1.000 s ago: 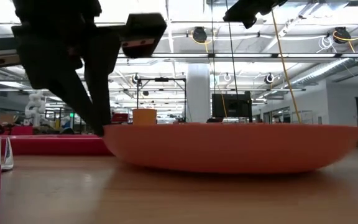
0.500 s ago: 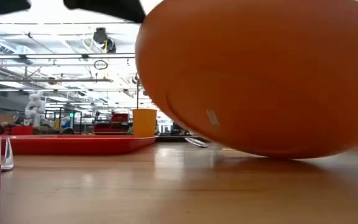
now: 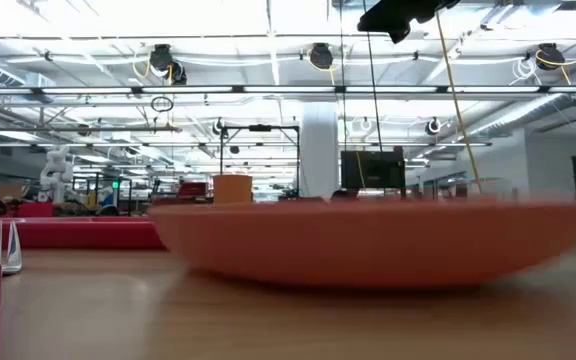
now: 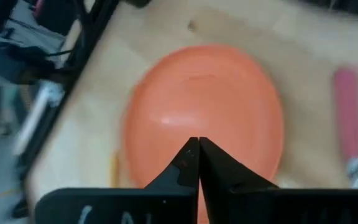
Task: Pick and place plate/cup/fork/spoon on tray
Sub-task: Put the orange plate on the red serving tray at the bottom left of the yellow cup
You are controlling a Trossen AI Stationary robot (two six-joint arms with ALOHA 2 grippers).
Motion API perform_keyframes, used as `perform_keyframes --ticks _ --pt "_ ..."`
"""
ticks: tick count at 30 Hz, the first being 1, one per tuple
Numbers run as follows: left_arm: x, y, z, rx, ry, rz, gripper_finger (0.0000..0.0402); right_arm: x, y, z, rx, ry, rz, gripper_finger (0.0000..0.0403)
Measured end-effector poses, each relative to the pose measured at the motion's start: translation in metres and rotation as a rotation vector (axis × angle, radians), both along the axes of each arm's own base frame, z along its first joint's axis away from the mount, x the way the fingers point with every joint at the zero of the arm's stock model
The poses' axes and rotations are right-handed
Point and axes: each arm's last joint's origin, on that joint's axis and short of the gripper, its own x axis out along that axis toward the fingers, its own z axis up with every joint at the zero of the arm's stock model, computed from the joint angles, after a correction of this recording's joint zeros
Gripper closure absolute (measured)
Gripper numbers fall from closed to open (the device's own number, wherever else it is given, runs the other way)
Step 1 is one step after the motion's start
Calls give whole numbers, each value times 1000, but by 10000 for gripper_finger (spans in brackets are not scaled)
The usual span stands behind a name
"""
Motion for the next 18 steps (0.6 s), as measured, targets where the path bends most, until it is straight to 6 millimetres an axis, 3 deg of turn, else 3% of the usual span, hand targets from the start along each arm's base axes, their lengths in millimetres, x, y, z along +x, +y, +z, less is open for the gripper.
perform_keyframes --ticks 5,13,18 --pt "8 -10 -26 -59 109 -3 357 1 0 2 2 -17 -2 337" --pt "20 -23 -81 18 255 -1 265 1 0 3 0 -29 -3 337" --pt "25 -25 -102 74 296 -29 244 1 0 3 -1 -29 -3 337"
